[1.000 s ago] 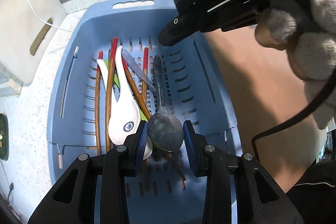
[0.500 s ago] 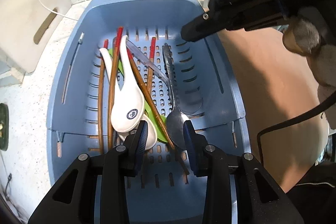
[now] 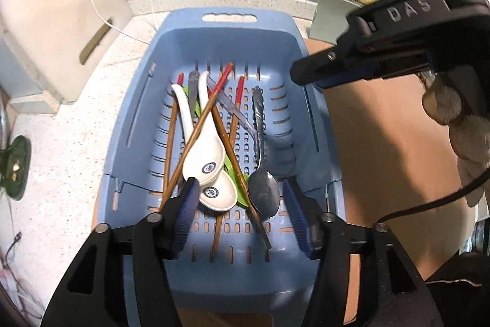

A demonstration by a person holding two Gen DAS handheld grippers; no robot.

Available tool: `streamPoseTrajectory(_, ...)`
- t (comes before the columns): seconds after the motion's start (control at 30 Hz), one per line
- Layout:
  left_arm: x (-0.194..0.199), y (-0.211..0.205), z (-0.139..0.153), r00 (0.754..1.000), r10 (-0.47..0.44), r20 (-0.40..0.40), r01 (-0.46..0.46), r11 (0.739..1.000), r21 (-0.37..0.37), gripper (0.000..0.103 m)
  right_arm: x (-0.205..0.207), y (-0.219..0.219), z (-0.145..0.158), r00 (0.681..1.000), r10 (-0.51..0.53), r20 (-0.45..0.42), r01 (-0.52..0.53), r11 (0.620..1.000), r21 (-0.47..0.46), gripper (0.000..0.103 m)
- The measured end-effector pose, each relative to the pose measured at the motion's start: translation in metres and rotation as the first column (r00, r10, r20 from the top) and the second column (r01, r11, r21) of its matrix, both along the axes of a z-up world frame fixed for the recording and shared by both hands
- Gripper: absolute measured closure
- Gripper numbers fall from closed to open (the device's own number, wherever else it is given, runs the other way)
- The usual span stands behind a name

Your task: Organize utensils

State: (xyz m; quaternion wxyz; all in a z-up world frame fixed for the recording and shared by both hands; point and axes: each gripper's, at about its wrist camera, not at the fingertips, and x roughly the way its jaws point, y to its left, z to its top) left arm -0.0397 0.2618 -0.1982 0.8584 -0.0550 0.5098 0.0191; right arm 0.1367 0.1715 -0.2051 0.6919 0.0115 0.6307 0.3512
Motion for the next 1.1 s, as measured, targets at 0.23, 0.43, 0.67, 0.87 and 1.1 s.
streamPoseTrajectory(0.23,0.0,-0.004,0.016,0.999,0.043,0.033,-0.043,0.999,-0.003,0.034,-0.009,-0.01,0.012,0.998,0.035,0.05,-0.035,0.999,-0.002,0.064)
streamPoseTrajectory(0.43,-0.003,-0.012,0.022,0.997,0.067,0.045,-0.066,0.998,-0.017,0.031,-0.016,-0.023,0.016,0.995,0.048,0.088,-0.046,0.999,-0.023,0.06)
streamPoseTrajectory(0.67,-0.01,-0.021,0.023,0.994,0.1,0.036,-0.098,0.994,-0.047,0.023,-0.026,-0.047,0.023,0.99,0.045,0.137,-0.044,0.999,-0.011,0.05)
streamPoseTrajectory(0.87,-0.029,-0.028,0.023,0.986,0.162,0.041,-0.16,0.985,-0.063,0.023,-0.041,-0.067,0.026,0.978,0.064,0.198,-0.063,0.998,-0.013,0.046)
streamPoseTrajectory(1.1,-0.051,-0.042,0.032,0.967,0.243,0.082,-0.24,0.97,-0.051,0.023,-0.066,-0.094,0.029,0.958,0.103,0.269,-0.102,0.995,-0.021,0.042)
